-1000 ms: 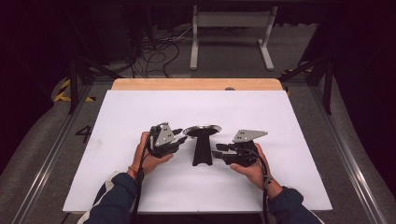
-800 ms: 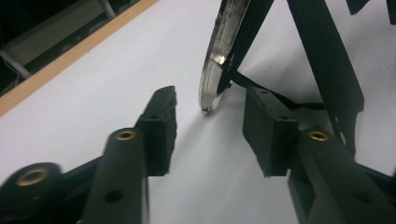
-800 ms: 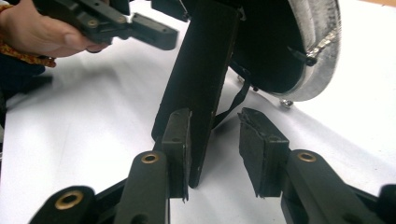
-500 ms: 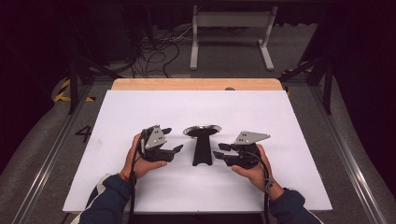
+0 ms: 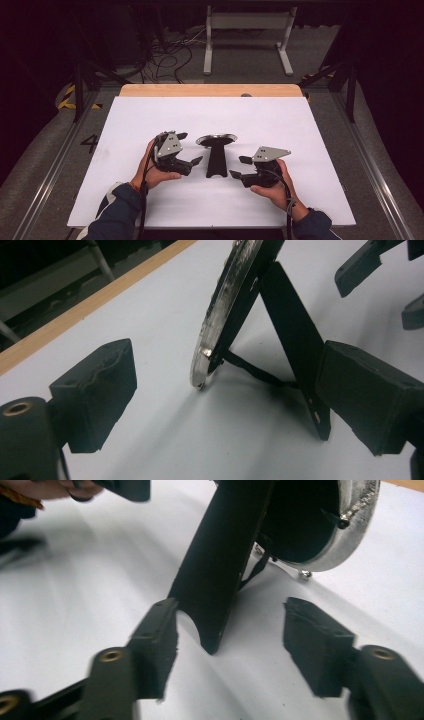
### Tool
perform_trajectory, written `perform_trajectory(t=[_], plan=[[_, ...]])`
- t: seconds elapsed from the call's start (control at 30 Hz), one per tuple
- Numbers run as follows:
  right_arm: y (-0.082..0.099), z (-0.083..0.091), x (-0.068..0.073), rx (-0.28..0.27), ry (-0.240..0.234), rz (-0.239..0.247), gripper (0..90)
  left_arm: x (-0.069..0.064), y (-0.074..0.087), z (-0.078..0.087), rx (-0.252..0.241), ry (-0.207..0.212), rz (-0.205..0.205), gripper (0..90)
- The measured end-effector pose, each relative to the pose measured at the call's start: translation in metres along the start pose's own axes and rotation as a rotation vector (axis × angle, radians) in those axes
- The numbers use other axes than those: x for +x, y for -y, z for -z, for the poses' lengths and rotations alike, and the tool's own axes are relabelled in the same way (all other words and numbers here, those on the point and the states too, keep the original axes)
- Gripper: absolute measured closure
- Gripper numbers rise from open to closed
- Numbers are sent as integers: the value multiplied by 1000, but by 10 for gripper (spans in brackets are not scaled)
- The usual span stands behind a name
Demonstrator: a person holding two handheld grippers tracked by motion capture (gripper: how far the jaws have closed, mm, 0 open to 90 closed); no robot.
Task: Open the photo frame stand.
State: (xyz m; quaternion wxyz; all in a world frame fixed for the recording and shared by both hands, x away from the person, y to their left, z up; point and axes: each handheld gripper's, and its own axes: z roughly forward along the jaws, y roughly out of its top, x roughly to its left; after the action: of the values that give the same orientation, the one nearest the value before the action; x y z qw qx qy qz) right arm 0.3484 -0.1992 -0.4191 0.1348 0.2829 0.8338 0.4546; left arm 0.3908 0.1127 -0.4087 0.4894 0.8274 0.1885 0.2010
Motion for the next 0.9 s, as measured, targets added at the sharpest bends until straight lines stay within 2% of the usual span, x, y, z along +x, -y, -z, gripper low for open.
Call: perform_trajectory(t=[0.07,0.13,0.2,0.33,0.47,0.53,0.63,0.7,0.83,0.9], plan=[[0,0,2,-2,0,6,299,1,-1,0,1,6,-4,84],[-2,0,7,6,39,25,161,1,-2,-1,2,12,5,82],[-2,-1,10,15,48,43,74,3,-3,-2,3,18,-3,75],[-2,-3,16,17,82,67,37,4,-4,-5,8,24,-6,73],[-4,-2,21,-1,69,81,46,5,-6,-7,8,23,-11,74],[-6,-4,24,-6,61,81,84,6,-7,-8,2,24,-9,79],[-8,-6,28,-13,32,87,203,8,-8,-10,-9,34,-1,128],[-9,-8,30,-13,41,87,291,10,-9,-12,-16,46,4,184],[-10,-12,33,-6,46,86,466,11,-10,-15,-20,41,9,245],[-11,-13,34,-1,33,89,492,13,-9,-19,-20,42,16,274]])
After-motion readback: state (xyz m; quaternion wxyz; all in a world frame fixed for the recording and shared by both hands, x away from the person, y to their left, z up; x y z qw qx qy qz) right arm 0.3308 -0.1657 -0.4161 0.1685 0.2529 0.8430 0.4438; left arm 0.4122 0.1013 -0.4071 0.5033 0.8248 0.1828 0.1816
